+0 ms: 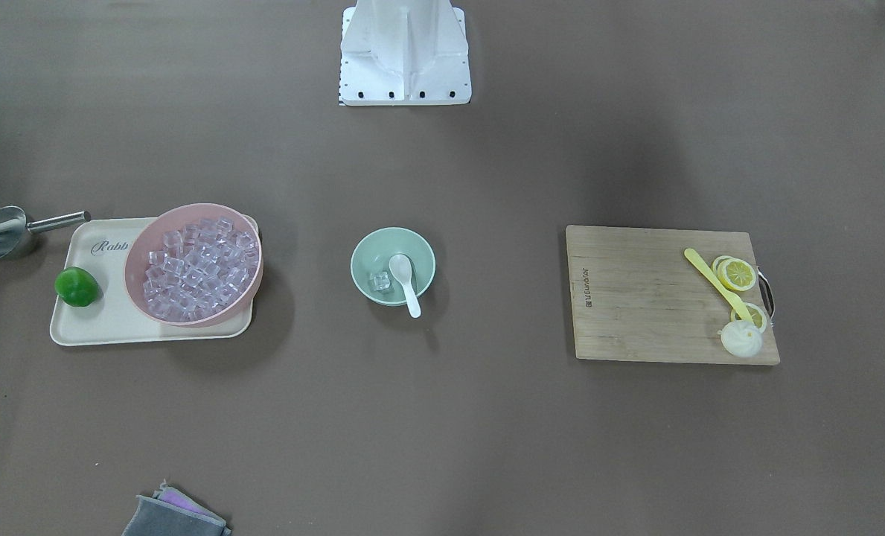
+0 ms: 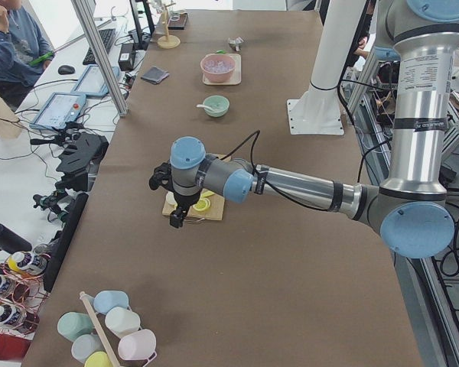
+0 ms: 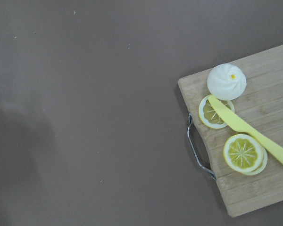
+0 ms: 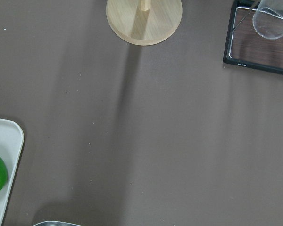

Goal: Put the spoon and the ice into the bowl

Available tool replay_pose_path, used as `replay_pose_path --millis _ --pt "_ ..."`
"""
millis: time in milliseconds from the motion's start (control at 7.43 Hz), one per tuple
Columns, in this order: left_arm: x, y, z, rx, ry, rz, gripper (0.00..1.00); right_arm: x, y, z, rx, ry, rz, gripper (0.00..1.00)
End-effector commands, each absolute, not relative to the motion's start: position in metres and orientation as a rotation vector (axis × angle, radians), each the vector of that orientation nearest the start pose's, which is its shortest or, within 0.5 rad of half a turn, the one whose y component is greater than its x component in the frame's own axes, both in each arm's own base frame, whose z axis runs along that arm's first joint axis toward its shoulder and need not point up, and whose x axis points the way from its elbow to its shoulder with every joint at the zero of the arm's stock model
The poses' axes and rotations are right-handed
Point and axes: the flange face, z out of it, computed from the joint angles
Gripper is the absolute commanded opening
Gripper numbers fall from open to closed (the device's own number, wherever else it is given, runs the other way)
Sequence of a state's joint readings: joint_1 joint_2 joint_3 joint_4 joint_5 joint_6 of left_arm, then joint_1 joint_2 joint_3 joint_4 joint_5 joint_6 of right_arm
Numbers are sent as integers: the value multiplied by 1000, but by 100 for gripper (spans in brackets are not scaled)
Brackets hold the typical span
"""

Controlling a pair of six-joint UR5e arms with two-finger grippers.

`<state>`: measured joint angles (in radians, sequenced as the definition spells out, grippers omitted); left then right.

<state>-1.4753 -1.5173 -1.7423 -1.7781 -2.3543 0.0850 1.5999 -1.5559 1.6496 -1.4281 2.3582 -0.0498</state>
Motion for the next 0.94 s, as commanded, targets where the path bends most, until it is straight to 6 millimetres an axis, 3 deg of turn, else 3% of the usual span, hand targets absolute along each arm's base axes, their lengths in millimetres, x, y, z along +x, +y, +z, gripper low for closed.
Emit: replay_pose_path --millis 0,404,808 --pt "-26 -473 591 294 782 289 98 77 -504 601 251 -777 -116 100" --pt "-27 -474 577 322 778 304 98 76 -492 613 253 -777 -114 100" --pt "-26 -474 575 324 779 308 98 76 -491 610 260 -784 -118 100"
